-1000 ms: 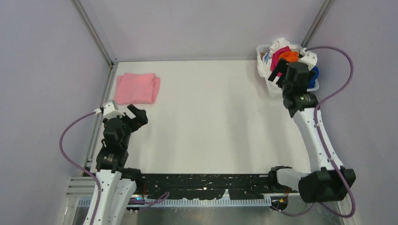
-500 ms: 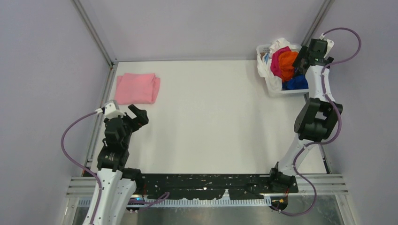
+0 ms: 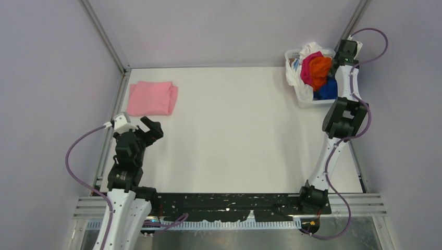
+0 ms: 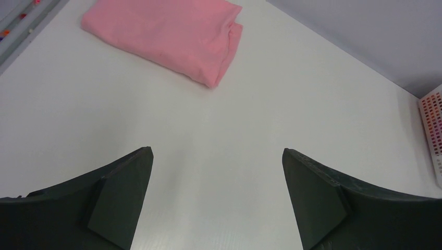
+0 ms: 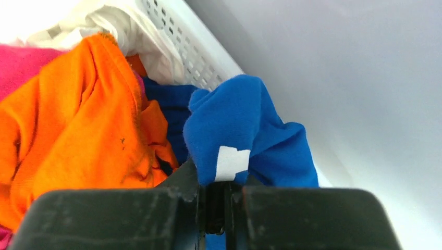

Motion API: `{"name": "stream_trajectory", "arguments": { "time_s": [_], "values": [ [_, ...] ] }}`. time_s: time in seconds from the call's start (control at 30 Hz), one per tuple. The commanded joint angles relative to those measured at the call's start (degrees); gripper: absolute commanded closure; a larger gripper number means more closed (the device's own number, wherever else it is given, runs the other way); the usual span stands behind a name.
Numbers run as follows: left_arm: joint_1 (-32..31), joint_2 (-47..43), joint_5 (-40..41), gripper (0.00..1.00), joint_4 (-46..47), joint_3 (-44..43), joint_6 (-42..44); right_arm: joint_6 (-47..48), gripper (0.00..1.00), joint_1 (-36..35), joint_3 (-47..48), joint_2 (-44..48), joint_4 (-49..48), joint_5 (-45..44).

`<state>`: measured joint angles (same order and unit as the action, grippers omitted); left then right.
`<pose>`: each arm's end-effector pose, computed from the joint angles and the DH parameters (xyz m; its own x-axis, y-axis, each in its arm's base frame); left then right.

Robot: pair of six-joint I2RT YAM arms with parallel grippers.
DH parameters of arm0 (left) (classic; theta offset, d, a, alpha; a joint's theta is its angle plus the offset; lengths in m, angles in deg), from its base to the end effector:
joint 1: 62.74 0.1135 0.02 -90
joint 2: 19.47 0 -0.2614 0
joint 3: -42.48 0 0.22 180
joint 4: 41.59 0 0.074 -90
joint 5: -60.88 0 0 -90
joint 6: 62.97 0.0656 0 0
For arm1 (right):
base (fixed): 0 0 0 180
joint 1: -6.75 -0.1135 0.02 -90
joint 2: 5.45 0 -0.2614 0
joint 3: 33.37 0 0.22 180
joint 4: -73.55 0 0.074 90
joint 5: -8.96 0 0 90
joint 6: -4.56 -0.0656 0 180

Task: Fold and stack the t-shirts
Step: Grab crumpled tshirt from bin with the right arm, then move the tshirt to the center of the board

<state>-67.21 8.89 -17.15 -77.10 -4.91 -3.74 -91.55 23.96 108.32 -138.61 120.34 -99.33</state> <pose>0.1311 0.0034 0.2702 -0.1806 -0.4879 -0.8540 -0.2495 0.8626 -0.4400 0.4939 -0.1745 0.2524 -0.5332 0.2709 -0.8014 0.5763 0.8098 -0.1097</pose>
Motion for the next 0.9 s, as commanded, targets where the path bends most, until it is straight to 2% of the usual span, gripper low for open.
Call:
{"name": "stream_trajectory", "arguments": {
  "time_s": [0.0, 0.27, 0.33, 0.47, 0.53, 0.7, 0.8, 0.87],
  "values": [
    [0.2, -1.4, 1.2, 0.0, 0.5, -0.6, 1.0, -0.1, 0.95, 0.9, 4.4, 10.1, -3.0, -1.3],
    [0.2, -2.8, -5.5, 0.0, 0.4, -0.7, -0.7, -2.8, 0.95, 0.8, -8.6, 38.8, -10.0, 3.4],
    [0.2, -2.5, -8.0, 0.0, 0.2, -1.4, -0.6, -3.9, 0.95, 0.5, -14.4, 45.5, -11.9, 6.5],
    [0.1, -1.3, -11.6, 0.0, -2.2, -3.3, -2.1, -6.2, 0.95, -1.2, -15.1, 55.8, -11.0, 15.7],
    [0.1, -0.7, -14.4, 0.0, -2.9, -3.5, -3.2, -6.5, 0.95, -3.4, -14.2, 58.3, -9.3, 21.8],
    [0.0, 0.9, -18.8, 0.0, -3.7, -3.9, -4.8, -6.3, 0.95, -16.0, -10.1, 60.7, -3.9, 29.8],
    [-0.1, 1.1, -20.1, 0.0, -4.1, -4.1, -5.1, -11.5, 0.95, -22.0, -11.0, 61.8, -4.7, 38.7],
    [-0.2, 0.7, -20.2, 0.0, -4.5, -4.2, -4.9, -14.0, 0.95, -25.8, -14.2, 63.2, -7.2, 41.2]
  ]
}}
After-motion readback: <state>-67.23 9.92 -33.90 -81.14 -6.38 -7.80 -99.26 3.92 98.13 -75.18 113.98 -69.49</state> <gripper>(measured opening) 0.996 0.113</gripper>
